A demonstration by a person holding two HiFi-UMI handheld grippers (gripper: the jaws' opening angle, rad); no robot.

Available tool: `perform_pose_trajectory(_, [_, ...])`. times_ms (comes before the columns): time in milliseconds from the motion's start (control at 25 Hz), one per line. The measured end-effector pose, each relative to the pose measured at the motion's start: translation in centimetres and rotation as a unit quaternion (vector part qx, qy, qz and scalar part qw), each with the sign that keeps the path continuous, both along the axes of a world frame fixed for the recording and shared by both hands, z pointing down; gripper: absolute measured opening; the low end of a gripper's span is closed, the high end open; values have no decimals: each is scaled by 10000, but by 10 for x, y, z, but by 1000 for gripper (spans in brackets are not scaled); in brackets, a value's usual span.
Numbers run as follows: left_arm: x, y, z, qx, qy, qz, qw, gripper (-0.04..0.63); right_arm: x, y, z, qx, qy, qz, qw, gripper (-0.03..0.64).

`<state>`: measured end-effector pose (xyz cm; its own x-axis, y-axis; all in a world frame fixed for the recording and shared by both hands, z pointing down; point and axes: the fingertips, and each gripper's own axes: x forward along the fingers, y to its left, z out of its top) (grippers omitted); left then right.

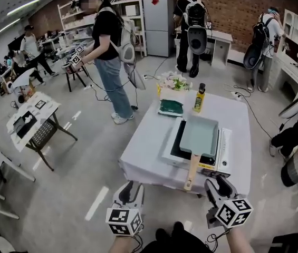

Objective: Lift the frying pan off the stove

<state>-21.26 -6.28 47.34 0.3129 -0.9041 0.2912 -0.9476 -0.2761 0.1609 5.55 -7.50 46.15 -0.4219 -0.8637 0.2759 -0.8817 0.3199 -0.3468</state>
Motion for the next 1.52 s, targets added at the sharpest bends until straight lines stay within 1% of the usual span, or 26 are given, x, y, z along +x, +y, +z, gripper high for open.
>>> perform_pose_trajectory(280, [25,-37,4,-27,-35,352,9994,120,28,-20,5,58,71,376,9992,207])
perform_pose_trajectory(440, [43,-64,4,-56,5,593,9982,120,37,-32,5,10,-86,512,9986,207])
perform_pose_trajectory(680, [73,-97,14,-167,10,927,9956,120,47,-47,17,-185,-316,615,9974,207])
perform_pose_trajectory(960, [91,-118,20,-266,-65,1132,9932,120,53,-59,23,-329,-525,646,9960,207])
perform_pose_trajectory(1080, [96,-122,22,-303,-102,1215,9921,120,49,-61,24,-417,-737,562,9948,204])
perform_pose_trajectory(1240, [102,-127,27,-352,-145,1328,9904,120,41,-65,27,-560,-1215,402,9902,201])
perform_pose_trajectory(1440, [109,-129,31,-406,-196,1426,9888,120,27,-65,30,-789,-1775,136,9809,202])
perform_pose_trajectory(1520, [109,-130,33,-427,-227,1442,9884,121,20,-66,30,-926,-2095,13,9734,202])
